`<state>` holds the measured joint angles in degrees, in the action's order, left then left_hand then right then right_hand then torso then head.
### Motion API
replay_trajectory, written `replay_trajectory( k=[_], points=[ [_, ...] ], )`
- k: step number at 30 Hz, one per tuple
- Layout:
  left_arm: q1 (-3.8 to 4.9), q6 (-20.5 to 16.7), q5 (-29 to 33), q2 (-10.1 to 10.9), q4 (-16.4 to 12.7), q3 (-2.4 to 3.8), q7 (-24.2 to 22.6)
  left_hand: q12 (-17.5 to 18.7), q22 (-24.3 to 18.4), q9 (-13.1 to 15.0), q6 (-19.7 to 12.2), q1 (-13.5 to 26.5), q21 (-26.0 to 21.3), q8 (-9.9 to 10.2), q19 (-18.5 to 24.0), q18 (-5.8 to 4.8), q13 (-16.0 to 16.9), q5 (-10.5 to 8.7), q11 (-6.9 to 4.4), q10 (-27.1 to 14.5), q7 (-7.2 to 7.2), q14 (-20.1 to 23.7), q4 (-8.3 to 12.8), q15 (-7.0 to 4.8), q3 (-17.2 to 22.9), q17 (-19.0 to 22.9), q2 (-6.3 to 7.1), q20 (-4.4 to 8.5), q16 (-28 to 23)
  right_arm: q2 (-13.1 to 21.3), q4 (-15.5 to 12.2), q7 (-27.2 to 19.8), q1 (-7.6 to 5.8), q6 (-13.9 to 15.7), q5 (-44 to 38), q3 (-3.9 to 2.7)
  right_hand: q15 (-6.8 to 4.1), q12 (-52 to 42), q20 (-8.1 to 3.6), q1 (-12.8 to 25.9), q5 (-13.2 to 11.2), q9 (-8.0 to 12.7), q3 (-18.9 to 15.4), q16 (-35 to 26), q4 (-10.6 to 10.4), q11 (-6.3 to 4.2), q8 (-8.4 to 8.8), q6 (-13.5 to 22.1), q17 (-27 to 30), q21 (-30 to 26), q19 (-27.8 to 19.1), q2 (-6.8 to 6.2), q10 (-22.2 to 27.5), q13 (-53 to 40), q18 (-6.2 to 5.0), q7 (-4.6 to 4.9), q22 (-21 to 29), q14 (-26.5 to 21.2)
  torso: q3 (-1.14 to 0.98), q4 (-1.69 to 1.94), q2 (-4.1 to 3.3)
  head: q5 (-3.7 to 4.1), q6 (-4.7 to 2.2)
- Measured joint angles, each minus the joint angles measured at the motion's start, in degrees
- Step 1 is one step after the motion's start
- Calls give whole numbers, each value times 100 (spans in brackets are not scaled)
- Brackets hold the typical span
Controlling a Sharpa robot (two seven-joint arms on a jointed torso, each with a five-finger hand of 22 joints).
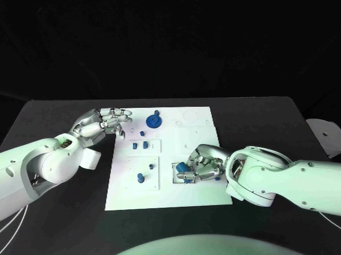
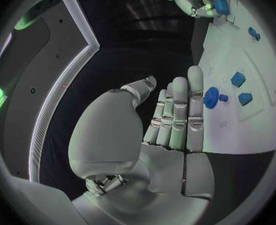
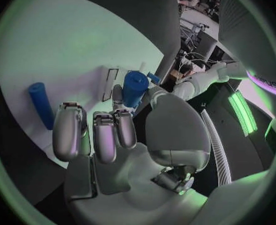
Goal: Assemble the parts on the task board
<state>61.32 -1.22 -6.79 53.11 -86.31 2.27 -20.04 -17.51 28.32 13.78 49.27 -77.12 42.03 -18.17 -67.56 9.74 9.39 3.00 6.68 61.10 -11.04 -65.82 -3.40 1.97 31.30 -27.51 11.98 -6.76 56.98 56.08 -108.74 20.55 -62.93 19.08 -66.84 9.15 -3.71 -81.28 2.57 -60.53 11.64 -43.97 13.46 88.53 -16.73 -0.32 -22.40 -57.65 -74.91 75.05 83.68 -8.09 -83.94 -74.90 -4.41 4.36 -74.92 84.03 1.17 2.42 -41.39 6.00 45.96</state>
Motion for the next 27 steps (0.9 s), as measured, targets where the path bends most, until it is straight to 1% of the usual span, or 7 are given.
replay_trajectory(
  k=[4,7,10,11,15,22,27],
  points=[
    [0,2,-3,0,-5,0,2,0,0,-5,0,0,0,0,0,0,0,0,19,-19,0,0,0,0,0,-3,0,0,0,-60,53,71,3,-19,-127,0,-23,34,-20,94,-206,-42,-138,0,-1,-14,-43,-75,0,0,-20,32,-13,0,0,-77,0,-19,0,-3,1,-4,-15],
    [0,4,-6,1,-6,0,3,0,0,-5,0,0,0,0,0,0,0,0,19,-19,0,0,0,0,0,-3,0,0,0,-103,82,122,5,-23,-217,0,-41,34,-20,236,-479,-84,-299,0,-6,-21,-90,-82,0,-15,-20,108,-20,-5,0,-123,1,-1,-3,-3,1,-5,-24],
    [0,5,-8,4,-8,0,5,0,-1,-5,0,0,0,0,0,0,0,0,19,-19,0,0,0,0,0,-3,0,0,0,-133,100,163,7,-24,-288,0,-41,66,-20,383,-796,-124,-532,0,-11,-32,-132,-41,0,-40,-20,173,-9,-5,0,-123,1,-1,-4,-3,1,-5,-26],
    [0,6,-9,5,-8,0,5,0,-1,-5,0,0,0,0,0,0,0,0,19,-19,0,0,0,0,0,-3,0,0,0,-140,102,172,7,-24,-307,0,-41,66,-20,403,-837,-129,-594,0,-10,-40,-134,-32,0,-39,-20,155,-1,-5,0,-114,1,-1,-5,-3,1,-9,-26],
    [0,7,-12,7,-9,0,7,0,-1,-5,0,0,0,0,0,0,0,0,19,-19,0,0,0,0,0,-3,0,0,0,-155,113,202,8,-26,-375,-2,-41,110,-41,695,-854,-143,-899,0,-17,-40,-155,-32,0,-112,-41,243,-1,-4,0,-114,1,-1,-5,-3,1,-13,-23],
    [0,10,-16,11,-9,0,13,0,-1,-5,0,0,0,0,0,0,0,0,18,-18,0,0,0,0,0,-2,0,0,0,-158,118,231,10,-28,-452,-2,-41,139,-41,801,-854,-169,-1215,0,-19,-40,-177,8,-5,-152,-41,307,-1,-4,0,-115,1,-1,-7,-3,1,-19,-20],
    [0,12,-17,15,-11,0,16,0,-2,-4,0,0,0,0,0,0,0,0,18,-18,0,0,0,0,0,-2,0,0,0,-149,104,236,12,-26,-485,-2,-41,140,-40,819,-854,-176,-1291,0,-20,-40,-176,8,-4,-152,-41,326,0,-4,0,-115,2,-1,-7,-4,1,-20,-24]
  ],
)
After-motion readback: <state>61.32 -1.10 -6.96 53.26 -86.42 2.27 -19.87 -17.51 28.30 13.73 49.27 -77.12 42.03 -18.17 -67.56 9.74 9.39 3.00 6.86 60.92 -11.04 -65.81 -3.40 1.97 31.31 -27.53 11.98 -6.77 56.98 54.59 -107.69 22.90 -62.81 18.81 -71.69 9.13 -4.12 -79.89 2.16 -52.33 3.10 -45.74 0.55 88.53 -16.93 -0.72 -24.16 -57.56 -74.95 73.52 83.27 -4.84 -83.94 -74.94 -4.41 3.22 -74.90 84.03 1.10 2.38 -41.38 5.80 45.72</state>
